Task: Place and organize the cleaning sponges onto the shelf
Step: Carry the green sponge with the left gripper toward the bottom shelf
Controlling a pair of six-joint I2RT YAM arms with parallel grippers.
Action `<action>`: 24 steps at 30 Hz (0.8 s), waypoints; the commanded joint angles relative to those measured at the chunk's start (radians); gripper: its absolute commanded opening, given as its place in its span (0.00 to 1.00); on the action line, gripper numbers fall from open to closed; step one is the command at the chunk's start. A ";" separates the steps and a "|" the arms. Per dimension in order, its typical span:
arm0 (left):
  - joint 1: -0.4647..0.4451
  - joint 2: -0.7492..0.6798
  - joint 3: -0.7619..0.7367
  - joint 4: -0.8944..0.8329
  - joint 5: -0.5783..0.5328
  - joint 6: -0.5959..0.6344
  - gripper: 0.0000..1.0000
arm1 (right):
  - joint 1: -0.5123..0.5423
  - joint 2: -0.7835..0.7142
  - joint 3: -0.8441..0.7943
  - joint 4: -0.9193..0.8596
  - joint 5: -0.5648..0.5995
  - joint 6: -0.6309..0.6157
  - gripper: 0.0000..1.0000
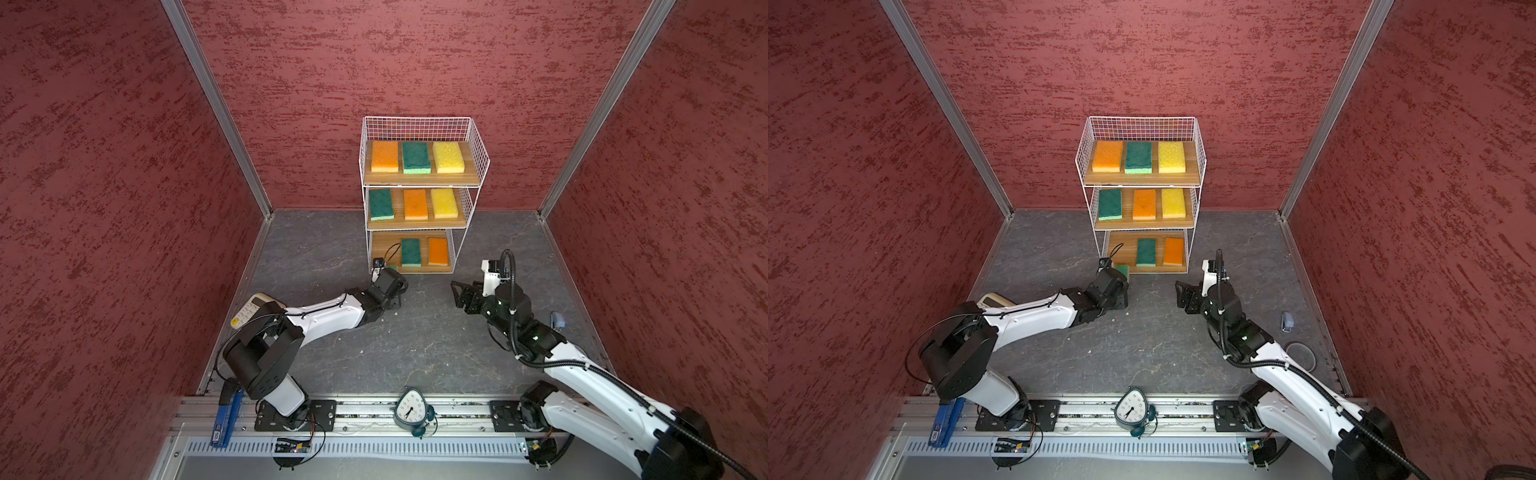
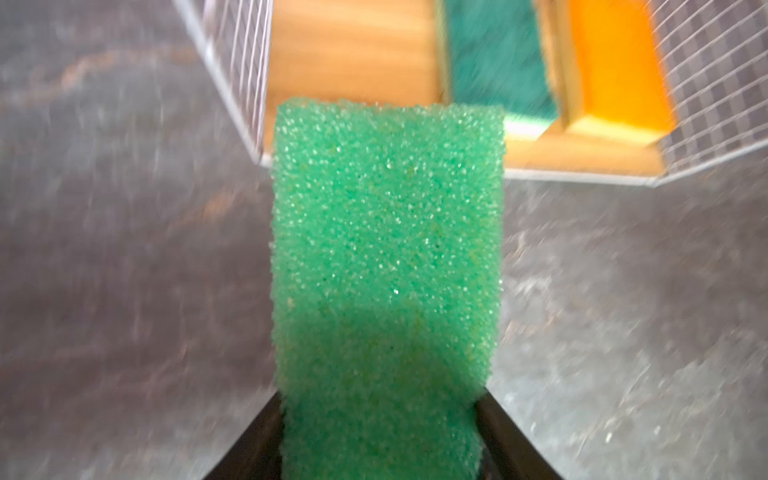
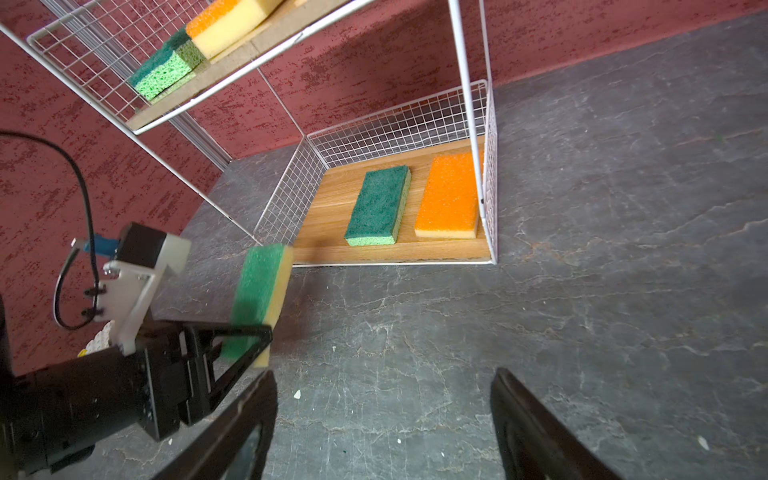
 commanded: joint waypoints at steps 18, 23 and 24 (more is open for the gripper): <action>0.078 0.236 0.163 0.260 -0.219 0.156 0.60 | -0.010 -0.032 -0.063 0.093 -0.070 0.013 0.81; 0.082 0.274 0.196 0.278 -0.222 0.190 0.61 | -0.010 -0.037 -0.075 0.115 -0.087 0.023 0.81; 0.081 0.281 0.202 0.280 -0.224 0.191 0.60 | -0.011 -0.041 -0.078 0.118 -0.089 0.023 0.81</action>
